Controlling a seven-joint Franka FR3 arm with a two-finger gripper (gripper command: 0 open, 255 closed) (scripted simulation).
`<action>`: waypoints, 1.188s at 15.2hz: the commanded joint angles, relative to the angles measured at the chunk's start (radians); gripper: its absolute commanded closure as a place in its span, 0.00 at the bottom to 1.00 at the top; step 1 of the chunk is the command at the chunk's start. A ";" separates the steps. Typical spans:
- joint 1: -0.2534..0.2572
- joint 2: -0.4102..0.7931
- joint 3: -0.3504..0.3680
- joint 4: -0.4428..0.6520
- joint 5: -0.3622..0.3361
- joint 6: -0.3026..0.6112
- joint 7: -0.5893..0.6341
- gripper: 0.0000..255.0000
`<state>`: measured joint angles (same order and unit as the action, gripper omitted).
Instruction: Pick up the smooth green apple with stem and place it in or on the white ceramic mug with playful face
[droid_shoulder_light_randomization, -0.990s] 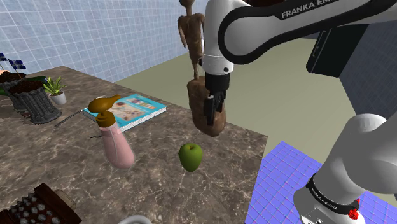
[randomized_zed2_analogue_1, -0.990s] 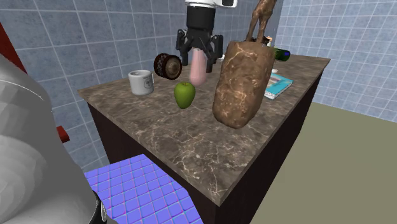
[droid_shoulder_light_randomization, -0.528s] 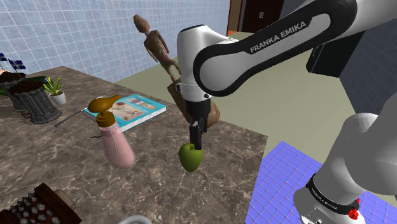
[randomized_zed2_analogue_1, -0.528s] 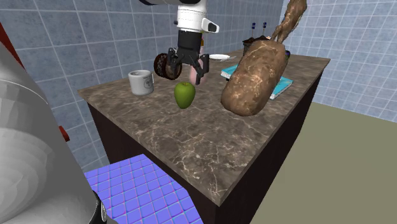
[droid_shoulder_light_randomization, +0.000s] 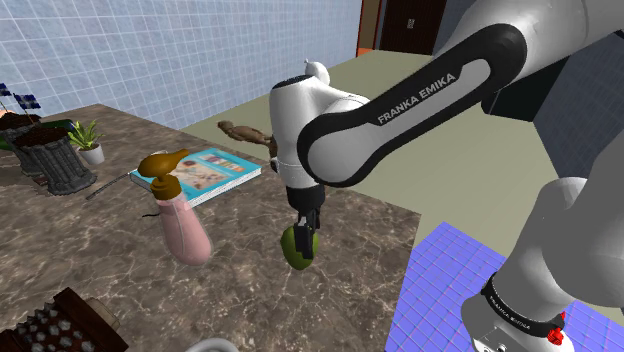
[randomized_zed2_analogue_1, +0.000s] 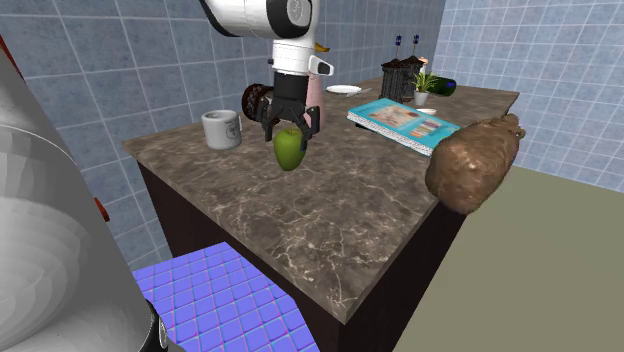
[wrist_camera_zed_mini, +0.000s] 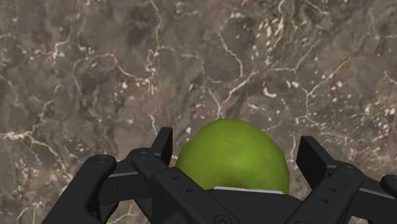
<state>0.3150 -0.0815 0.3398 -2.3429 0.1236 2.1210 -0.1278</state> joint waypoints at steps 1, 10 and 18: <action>0.000 0.009 0.001 -0.014 -0.001 0.023 0.000 0.00; 0.000 0.009 0.001 -0.014 -0.001 0.023 0.000 1.00; 0.000 0.011 0.001 -0.013 -0.002 0.023 0.000 1.00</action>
<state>0.3146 -0.0719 0.3401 -2.3548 0.1212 2.1445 -0.1279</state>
